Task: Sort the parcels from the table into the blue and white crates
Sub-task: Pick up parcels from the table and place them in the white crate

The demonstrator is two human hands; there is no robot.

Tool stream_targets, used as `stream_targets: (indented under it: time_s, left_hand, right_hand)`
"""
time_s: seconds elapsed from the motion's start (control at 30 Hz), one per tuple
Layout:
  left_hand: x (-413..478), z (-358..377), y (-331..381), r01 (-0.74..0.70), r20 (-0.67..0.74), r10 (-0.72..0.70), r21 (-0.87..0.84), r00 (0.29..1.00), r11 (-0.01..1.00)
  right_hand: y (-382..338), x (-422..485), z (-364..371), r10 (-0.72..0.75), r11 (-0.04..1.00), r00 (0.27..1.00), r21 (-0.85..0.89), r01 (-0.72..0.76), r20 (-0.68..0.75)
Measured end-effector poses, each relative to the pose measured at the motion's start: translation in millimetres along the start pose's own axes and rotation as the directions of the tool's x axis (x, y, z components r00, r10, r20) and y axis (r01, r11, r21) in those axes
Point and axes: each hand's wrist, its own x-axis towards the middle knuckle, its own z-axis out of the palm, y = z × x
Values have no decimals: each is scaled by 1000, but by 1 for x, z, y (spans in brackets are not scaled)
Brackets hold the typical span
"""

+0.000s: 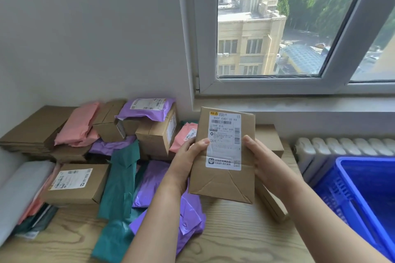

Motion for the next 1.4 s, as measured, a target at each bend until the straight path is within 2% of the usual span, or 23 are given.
stream_targets:
  time_s: [0.17,0.37,0.53,0.67,0.83,1.0,1.17,1.27,1.4]
  left_hand:
    - [14,28,-23,40,32,-41,11,999,999]
    - [16,111,-68,147,199,-162,86,967,985]
    - [-14,222,-104,182,349,-246,206,904,961]
    - [-44,317,-125,150,448,-294,329,844,932]
    - [-70,420,-155,140,492,-335,392,803,909]
    - [-114,555,-210,115,565,-384,452,730,885]
    - [-128,652,-254,113,588,-436,504,681,856]
    - [-121,708,-276,103,588,-444,522,676,847]
    - [-104,776,-297,163,584,-476,506,658,847]
  right_hand:
    - [22,-34,-14,17,995,995,97,-8,-94]
    - [39,-102,-74,39,990,948,143,8,-317]
    - [41,-182,-154,75,973,837,224,57,-543]
    - [44,-246,-230,72,965,760,238,111,-646]
    - [44,-318,-312,62,957,717,245,155,-694]
    - [44,-421,-415,78,942,632,264,206,-771]
    - [46,-483,-493,99,927,544,276,254,-833]
    - [52,-504,-541,108,910,549,305,280,-829]
    - [45,-513,-608,116,913,539,303,273,-835]
